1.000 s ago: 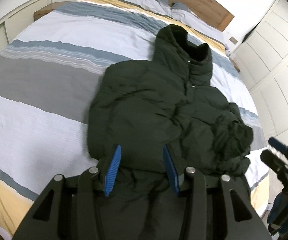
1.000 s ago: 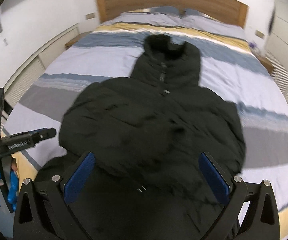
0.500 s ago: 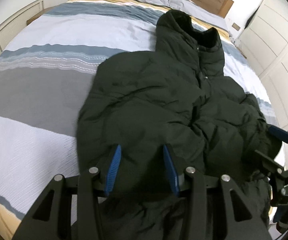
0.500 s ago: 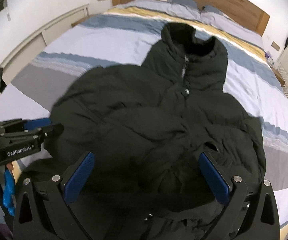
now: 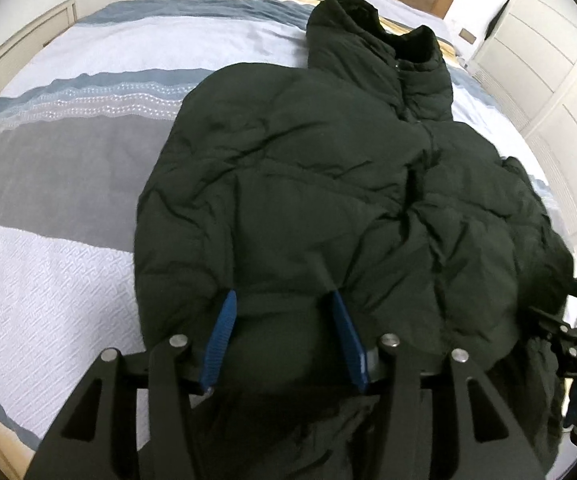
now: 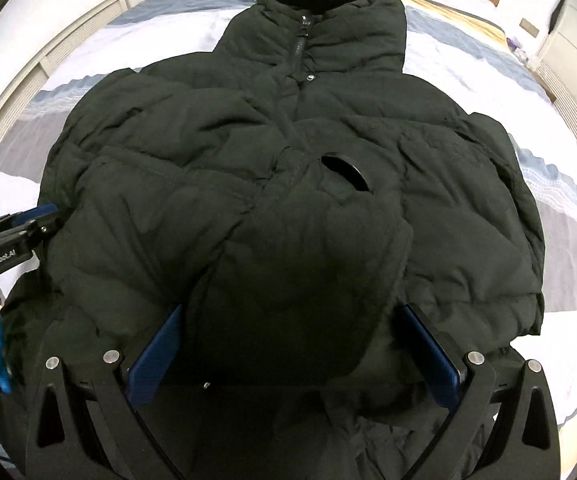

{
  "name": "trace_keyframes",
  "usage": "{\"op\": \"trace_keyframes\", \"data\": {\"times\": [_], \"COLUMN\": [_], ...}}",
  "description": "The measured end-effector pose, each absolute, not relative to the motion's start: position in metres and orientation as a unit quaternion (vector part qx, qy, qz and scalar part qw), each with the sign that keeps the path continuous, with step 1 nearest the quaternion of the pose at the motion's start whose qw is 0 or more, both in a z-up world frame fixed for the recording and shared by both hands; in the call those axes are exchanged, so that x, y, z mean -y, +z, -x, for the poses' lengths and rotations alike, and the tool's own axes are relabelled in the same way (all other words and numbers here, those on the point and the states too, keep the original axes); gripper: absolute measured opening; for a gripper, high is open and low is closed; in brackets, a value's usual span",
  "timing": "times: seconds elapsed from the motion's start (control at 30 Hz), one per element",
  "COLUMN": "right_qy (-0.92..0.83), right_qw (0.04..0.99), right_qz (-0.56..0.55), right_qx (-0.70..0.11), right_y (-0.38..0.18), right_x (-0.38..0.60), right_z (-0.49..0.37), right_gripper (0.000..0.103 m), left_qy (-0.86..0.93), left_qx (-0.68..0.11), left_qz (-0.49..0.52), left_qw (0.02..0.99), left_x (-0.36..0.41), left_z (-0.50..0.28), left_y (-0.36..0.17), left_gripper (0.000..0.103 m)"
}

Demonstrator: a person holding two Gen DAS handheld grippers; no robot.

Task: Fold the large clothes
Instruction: 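Release the sleeve and press the folded coat flat with both grippers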

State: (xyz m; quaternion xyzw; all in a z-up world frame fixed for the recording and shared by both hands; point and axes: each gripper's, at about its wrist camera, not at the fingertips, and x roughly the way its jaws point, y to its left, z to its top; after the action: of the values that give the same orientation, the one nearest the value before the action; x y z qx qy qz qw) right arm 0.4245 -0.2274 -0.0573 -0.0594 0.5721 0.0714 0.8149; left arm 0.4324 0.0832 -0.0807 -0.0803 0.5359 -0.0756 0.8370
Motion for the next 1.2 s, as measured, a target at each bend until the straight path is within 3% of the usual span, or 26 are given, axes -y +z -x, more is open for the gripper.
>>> {"op": "trace_keyframes", "data": {"times": [0.47, 0.87, 1.2], "right_qy": [0.111, 0.123, 0.1], "right_qw": [0.864, 0.826, 0.817], "right_qz": [0.042, 0.097, 0.071], "right_qx": [-0.489, -0.541, -0.564], "right_y": [0.022, -0.056, -0.072], "right_x": [0.204, 0.173, 0.204], "right_z": [-0.434, -0.447, -0.433], "right_gripper": [0.102, 0.102, 0.102], "left_qy": [-0.058, -0.055, -0.053], "left_qx": [-0.497, -0.518, -0.517], "left_qz": [0.098, 0.046, 0.038], "left_qw": [0.86, 0.852, 0.853], "left_x": [-0.087, -0.052, -0.051], "left_z": [-0.45, -0.45, -0.444], "left_y": [-0.039, -0.081, -0.084], "left_gripper": [0.056, 0.06, 0.061]}}
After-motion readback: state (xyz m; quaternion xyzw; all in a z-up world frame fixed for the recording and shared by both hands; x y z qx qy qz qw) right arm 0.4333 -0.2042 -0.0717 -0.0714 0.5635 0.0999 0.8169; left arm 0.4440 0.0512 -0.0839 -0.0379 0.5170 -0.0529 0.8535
